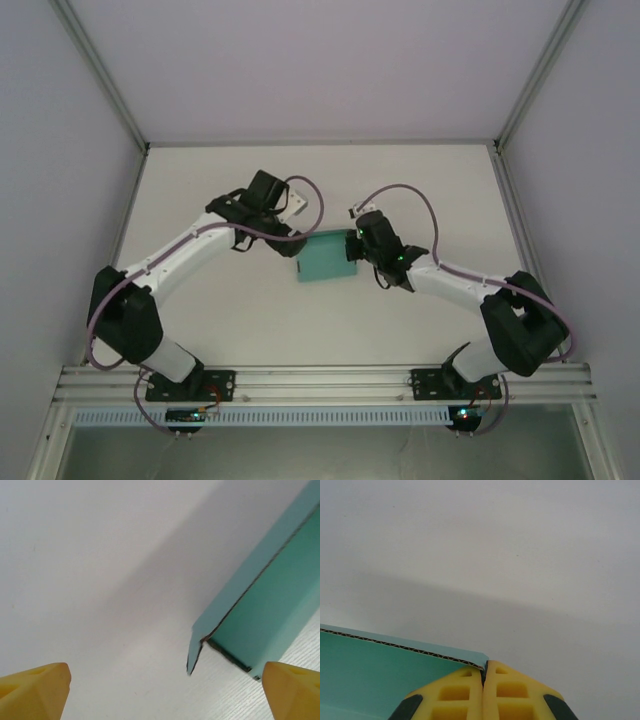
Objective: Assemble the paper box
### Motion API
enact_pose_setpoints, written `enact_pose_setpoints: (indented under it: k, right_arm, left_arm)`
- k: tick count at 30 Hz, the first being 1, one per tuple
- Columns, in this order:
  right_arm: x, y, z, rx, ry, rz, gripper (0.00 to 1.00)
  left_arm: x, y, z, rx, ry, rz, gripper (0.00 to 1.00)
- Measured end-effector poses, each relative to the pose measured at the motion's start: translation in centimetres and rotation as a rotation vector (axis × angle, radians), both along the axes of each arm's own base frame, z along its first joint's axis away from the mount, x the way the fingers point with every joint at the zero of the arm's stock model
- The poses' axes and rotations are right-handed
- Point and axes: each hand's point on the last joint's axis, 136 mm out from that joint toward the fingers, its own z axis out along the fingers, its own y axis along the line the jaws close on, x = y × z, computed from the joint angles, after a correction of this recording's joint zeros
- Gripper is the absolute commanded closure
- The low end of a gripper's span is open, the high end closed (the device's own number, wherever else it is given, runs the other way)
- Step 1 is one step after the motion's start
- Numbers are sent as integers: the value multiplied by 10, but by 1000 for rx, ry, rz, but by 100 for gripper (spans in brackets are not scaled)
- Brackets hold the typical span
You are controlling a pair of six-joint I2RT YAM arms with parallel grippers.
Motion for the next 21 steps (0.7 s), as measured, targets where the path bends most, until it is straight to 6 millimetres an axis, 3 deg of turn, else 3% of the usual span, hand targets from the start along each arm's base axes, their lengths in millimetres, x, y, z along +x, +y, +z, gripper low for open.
enact_pose_setpoints:
  k: [5,12,21]
  right_arm:
    - [-10,0,1,-10,-34,-10,100]
    - [-18,-14,5,-13,-79,-37,100]
    - [-22,-24,11,5,-178,-56,100]
  left_arm:
    - [-7,4,-22,-72,111,101,21]
    - [-7,-8,-19,-173,153,115,37]
    - [-9,-22,-12,-247,170,74,35]
